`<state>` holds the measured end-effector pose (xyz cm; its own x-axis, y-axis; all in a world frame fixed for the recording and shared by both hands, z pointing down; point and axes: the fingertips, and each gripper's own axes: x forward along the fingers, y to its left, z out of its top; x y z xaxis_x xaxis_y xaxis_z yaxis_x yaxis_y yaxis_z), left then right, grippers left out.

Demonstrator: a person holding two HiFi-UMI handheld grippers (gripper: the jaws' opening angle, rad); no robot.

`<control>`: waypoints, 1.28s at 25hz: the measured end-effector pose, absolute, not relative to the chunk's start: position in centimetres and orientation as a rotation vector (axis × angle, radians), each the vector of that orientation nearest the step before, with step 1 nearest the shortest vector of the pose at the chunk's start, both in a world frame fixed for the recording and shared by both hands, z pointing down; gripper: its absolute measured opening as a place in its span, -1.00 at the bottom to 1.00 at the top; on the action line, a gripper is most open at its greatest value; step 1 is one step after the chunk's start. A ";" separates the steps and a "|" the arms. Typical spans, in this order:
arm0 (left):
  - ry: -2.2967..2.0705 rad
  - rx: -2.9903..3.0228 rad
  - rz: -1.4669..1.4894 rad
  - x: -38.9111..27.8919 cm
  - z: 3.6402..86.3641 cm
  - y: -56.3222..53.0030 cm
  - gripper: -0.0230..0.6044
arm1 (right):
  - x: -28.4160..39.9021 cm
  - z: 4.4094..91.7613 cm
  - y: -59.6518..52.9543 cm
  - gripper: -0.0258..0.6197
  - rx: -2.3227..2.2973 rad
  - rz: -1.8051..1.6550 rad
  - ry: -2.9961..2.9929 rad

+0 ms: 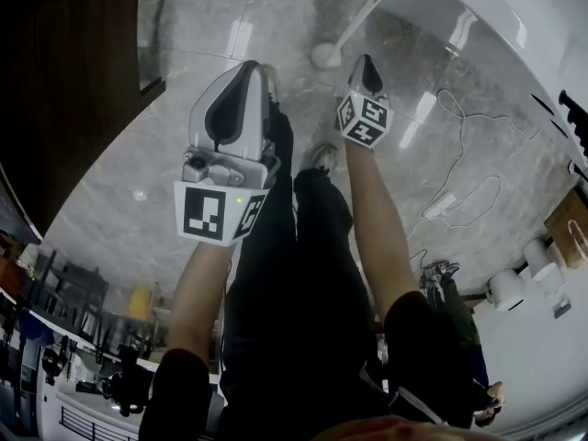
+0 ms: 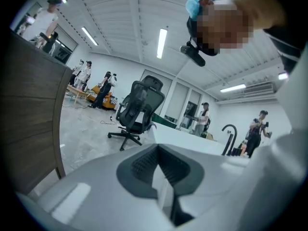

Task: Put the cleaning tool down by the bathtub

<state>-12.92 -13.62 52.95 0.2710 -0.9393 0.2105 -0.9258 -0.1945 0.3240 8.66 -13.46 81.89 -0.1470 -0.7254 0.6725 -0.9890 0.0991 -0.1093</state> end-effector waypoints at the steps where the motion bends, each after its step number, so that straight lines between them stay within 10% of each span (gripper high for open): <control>1: -1.693 2.165 -0.051 -12.7 52.1 -13.4 -0.90 | 8.8 81.0 -13.0 -0.92 1.673 0.779 -1.930; 32: -1.693 2.264 -0.081 3.5 21.3 0.8 -0.90 | 19.0 35.5 1.6 -0.92 1.687 0.663 -2.219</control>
